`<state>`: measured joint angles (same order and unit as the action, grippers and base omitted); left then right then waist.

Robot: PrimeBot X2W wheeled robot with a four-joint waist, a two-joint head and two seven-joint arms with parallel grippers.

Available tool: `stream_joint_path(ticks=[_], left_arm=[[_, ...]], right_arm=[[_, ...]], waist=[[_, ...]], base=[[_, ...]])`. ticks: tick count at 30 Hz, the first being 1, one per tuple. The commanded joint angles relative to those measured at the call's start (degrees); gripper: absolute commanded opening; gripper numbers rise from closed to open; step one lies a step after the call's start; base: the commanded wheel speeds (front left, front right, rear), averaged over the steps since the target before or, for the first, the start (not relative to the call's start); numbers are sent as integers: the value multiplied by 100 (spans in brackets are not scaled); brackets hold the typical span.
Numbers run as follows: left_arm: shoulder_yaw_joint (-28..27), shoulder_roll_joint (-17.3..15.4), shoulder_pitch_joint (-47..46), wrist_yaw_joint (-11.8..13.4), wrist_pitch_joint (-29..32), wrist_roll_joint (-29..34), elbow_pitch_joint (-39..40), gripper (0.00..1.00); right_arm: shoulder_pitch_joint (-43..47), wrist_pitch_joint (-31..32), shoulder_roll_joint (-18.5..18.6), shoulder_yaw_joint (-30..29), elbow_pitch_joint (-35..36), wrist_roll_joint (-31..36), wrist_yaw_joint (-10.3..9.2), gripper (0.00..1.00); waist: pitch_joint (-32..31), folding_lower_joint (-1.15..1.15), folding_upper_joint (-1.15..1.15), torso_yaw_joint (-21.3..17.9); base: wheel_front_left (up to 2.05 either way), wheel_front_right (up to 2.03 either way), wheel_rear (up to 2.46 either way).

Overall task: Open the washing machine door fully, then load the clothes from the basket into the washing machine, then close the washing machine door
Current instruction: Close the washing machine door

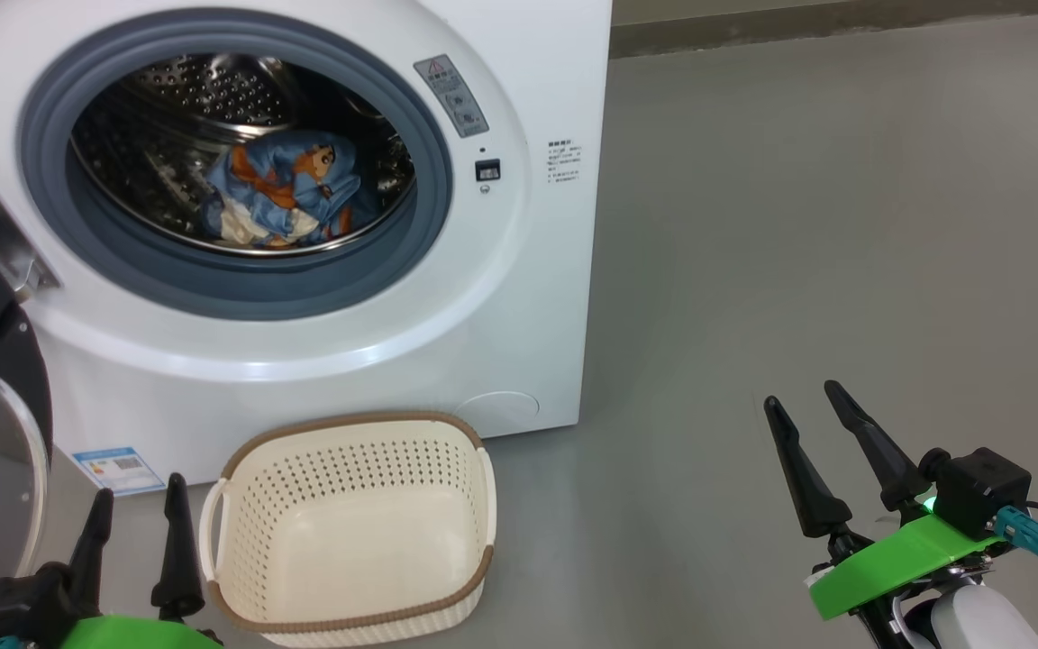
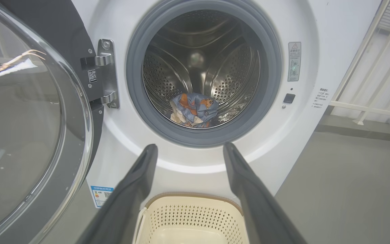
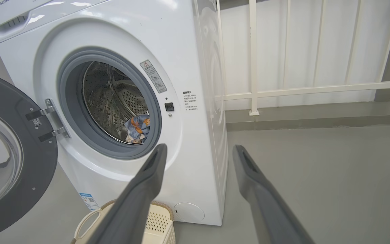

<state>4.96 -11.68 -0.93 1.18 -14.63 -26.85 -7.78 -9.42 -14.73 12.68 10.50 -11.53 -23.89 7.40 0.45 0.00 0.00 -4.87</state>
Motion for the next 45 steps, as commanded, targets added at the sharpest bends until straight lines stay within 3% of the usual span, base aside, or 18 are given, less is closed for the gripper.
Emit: stream_joint_path(ticks=[1, 32, 45], left_arm=[[-234, -82, -138, -18, -37, 45, 118, 100], [-237, -38, -164, -62, -37, 94, 53, 100], [-230, 16, -202, 46, -37, 261, -77, 100]], right_arm=[[-101, -27, 35, 108, 122, -42, 9, 100], [-56, -27, 37, 101, 126, -32, 9, 100], [-23, -27, 49, 138, 103, -42, 9, 100]], waist=[[-3, 0, 0, -1], [-43, 0, 0, 115], [-67, 0, 0, 639]], base=[[-108, 108, 0], [-12, 12, 0], [0, 0, 0]])
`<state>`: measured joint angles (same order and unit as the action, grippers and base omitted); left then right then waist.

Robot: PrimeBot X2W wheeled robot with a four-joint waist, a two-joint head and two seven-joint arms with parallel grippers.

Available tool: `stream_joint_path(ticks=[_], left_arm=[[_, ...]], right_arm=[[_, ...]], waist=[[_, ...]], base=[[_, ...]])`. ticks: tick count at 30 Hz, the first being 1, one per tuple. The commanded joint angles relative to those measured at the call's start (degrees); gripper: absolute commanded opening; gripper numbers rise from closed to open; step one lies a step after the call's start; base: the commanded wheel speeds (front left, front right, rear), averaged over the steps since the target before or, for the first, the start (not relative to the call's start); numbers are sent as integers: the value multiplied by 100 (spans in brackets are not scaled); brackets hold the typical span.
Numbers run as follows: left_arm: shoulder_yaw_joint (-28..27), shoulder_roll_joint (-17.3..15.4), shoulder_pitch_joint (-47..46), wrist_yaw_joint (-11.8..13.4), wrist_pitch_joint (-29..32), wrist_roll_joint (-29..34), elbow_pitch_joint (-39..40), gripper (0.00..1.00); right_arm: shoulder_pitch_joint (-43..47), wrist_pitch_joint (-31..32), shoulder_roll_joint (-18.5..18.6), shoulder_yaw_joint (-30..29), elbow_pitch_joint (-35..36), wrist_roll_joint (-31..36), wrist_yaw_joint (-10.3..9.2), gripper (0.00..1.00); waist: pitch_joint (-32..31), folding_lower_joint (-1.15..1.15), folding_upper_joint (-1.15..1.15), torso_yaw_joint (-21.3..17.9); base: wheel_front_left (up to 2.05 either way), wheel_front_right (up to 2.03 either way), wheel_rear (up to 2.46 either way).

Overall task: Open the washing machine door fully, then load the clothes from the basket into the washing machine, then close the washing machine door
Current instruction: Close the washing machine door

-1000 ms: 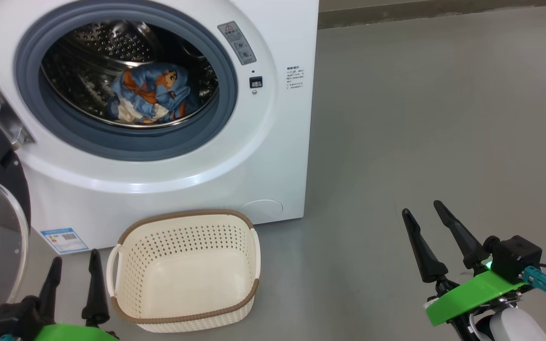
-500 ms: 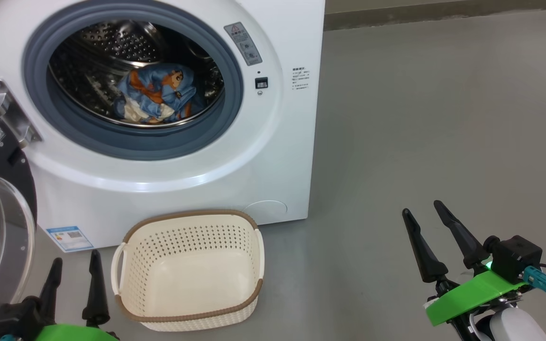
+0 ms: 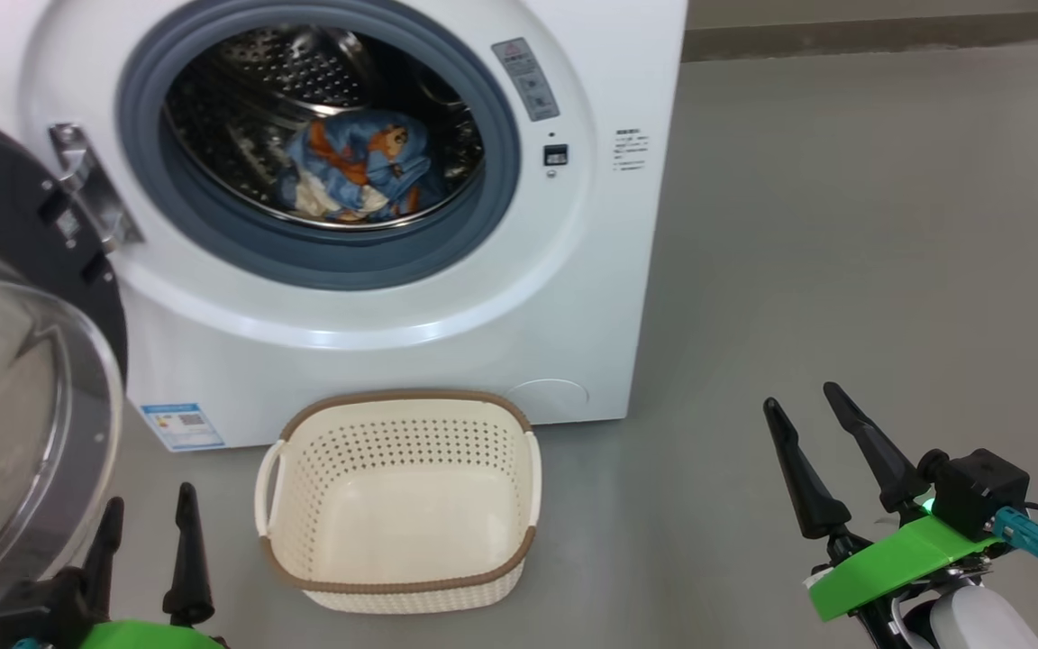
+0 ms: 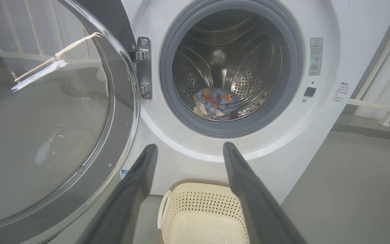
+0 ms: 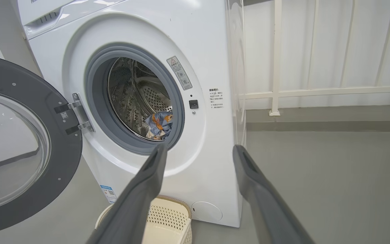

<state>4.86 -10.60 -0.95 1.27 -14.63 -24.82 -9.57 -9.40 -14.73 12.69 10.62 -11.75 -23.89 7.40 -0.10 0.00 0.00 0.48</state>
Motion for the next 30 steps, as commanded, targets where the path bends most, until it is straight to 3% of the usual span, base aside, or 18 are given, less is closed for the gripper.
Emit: stream_joint_path(ticks=[1, 30], left_arm=[[-228, -82, -199, 50, -37, 78, 105, 100], [-156, -138, -104, 198, 92, 239, 69, 100]], right_arm=[[-28, -27, 51, 135, 124, -44, 9, 100], [-17, -27, -86, 401, 25, -143, 9, 100]], waist=[[-14, 0, 0, 165], [-171, 0, 0, 2095]], base=[[0, 0, 0], [0, 0, 0]])
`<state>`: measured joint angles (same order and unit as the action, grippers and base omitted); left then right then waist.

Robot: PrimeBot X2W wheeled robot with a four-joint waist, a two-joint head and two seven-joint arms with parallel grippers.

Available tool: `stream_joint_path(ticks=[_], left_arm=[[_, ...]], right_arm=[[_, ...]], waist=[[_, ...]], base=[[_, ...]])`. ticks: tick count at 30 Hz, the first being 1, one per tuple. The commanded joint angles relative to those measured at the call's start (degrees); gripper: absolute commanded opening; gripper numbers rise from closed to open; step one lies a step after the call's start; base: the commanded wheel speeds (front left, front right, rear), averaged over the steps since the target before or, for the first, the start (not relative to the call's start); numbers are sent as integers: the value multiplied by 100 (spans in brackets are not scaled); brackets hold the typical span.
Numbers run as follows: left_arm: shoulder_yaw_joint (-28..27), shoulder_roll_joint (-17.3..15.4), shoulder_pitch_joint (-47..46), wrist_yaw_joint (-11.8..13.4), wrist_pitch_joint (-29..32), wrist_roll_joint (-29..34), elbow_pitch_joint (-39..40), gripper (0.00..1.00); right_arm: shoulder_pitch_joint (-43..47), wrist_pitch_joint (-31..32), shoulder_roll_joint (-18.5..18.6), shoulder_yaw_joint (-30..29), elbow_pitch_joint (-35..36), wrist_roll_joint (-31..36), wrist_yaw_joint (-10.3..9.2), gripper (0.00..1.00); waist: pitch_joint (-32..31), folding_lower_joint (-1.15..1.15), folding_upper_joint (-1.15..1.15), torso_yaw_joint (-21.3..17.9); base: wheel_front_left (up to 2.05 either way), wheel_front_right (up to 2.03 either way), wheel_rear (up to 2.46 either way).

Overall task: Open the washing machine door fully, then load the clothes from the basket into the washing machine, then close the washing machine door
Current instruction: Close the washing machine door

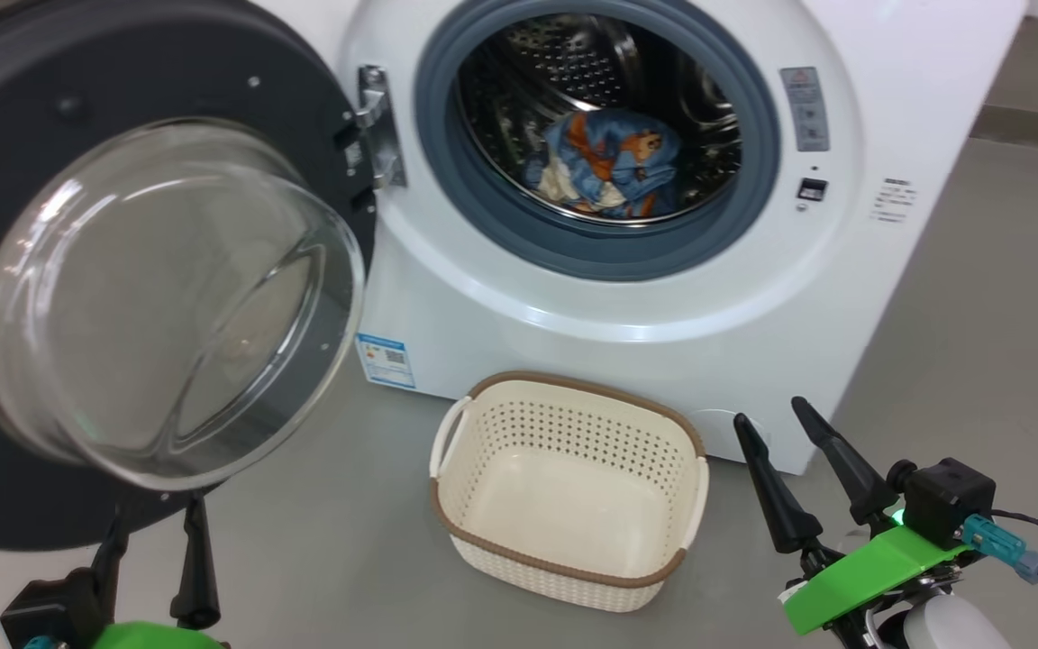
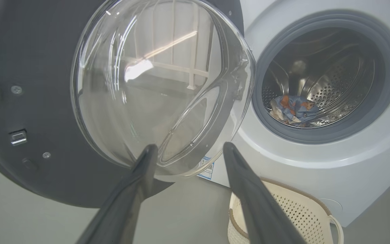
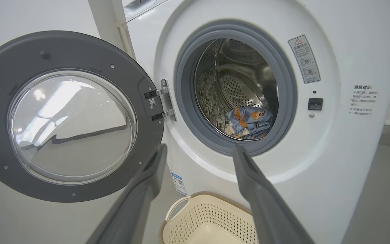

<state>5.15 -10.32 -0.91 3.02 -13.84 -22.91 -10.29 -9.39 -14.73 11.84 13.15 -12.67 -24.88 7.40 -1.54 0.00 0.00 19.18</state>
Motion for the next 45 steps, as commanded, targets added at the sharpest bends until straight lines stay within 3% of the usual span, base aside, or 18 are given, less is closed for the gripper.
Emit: stream_joint_path(ticks=[1, 10, 31, 32, 34, 35, 45], left_arm=[[-184, -165, -108, 23, 13, 47, 141, 100], [-155, -223, -91, 33, 36, 29, 204, 100], [-105, -291, -98, 60, 31, -45, 256, 100], [-104, -295, -100, 60, 34, -52, 259, 79], [-109, -308, -106, 59, 43, -71, 271, 17], [-117, -320, -112, 57, 49, -82, 278, 0], [-349, -538, -408, 17, 110, -267, 761, 0]], right_arm=[[-19, -27, 0, 149, 117, -44, 9, 100], [-20, -27, -28, 232, 85, -58, 9, 100], [6, -27, -11, 285, 66, -101, 9, 100], [4, -27, -13, 283, 66, -101, 9, 100], [0, -27, -16, 279, 66, -100, 9, 100], [-1, -27, -18, 277, 66, -101, 9, 100], [27, -27, -35, 217, 82, -92, 9, 100]], waist=[[-27, 0, 0, 226], [-18, 0, 0, 455], [-43, 0, 0, 459], [-43, 0, 0, 461], [-45, 0, 0, 468], [-48, 0, 0, 472], [-95, 0, 0, 525]], base=[[0, 0, 0], [0, 0, 0], [0, 0, 0], [0, 0, 0], [0, 0, 0], [0, 0, 0], [0, 0, 0]])
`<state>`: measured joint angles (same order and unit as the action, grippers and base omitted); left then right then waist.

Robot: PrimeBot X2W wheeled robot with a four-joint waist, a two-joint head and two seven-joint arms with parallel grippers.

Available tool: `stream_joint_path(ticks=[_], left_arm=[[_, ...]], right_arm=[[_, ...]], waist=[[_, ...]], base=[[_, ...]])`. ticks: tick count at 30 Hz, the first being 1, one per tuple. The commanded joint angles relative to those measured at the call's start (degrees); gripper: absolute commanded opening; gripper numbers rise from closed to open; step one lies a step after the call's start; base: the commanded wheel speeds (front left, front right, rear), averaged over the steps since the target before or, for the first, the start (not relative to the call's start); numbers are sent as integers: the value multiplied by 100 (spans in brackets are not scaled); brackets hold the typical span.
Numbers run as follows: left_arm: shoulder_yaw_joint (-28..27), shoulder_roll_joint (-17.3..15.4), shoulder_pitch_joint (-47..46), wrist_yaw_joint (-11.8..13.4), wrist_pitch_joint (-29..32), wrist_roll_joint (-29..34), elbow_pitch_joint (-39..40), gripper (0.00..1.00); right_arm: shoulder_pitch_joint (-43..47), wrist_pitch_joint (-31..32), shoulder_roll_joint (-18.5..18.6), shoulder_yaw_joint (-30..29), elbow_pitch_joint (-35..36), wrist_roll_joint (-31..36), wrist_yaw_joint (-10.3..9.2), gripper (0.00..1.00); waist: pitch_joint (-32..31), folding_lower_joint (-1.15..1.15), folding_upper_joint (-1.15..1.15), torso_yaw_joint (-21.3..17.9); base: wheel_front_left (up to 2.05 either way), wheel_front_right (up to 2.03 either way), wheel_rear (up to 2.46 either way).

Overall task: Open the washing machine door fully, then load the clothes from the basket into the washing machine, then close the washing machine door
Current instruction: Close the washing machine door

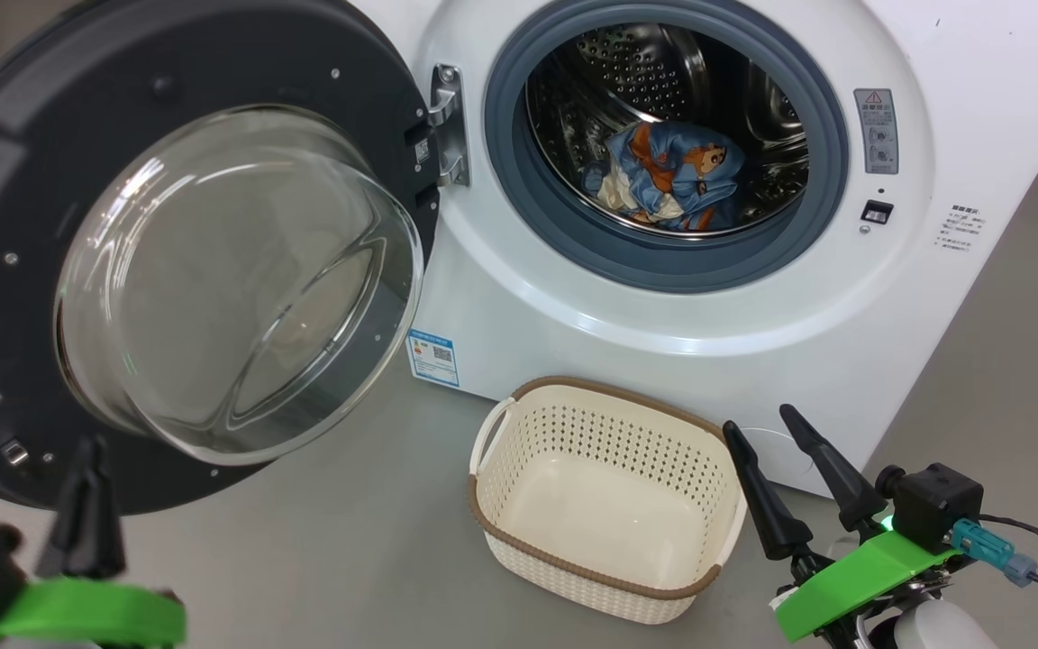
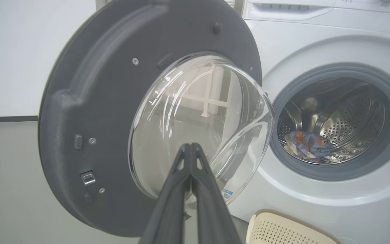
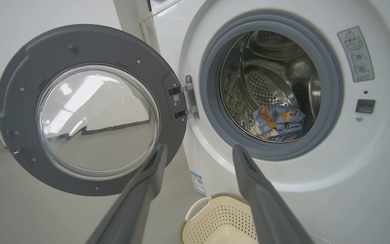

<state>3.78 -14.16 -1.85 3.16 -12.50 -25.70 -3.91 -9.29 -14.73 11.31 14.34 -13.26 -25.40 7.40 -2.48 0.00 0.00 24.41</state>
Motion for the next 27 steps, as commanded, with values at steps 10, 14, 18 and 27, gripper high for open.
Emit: stream_joint_path(ticks=[10, 14, 18, 27], left_arm=[[-1162, -582, -1612, -135, 651, -1236, 892, 0], [-1595, -768, -2137, -131, 891, -1778, 739, 0], [-2052, -916, -2629, -216, 1127, -2474, 125, 0], [-2850, -1236, -3352, -373, 1691, -3724, -1746, 0]], right_arm=[[22, -27, 72, 120, 155, -27, 9, 100], [11, -27, 99, 152, 146, -27, 9, 100], [2, -27, 131, 166, 135, -17, 9, 100], [-68, -27, 255, 225, 112, -20, 9, 100]], waist=[[23, 0, 0, -4], [50, 0, 0, -80], [87, 0, 0, -177], [219, 0, 0, -352]], base=[[0, 0, 0], [0, 0, 0], [0, 0, 0], [0, 0, 0]])
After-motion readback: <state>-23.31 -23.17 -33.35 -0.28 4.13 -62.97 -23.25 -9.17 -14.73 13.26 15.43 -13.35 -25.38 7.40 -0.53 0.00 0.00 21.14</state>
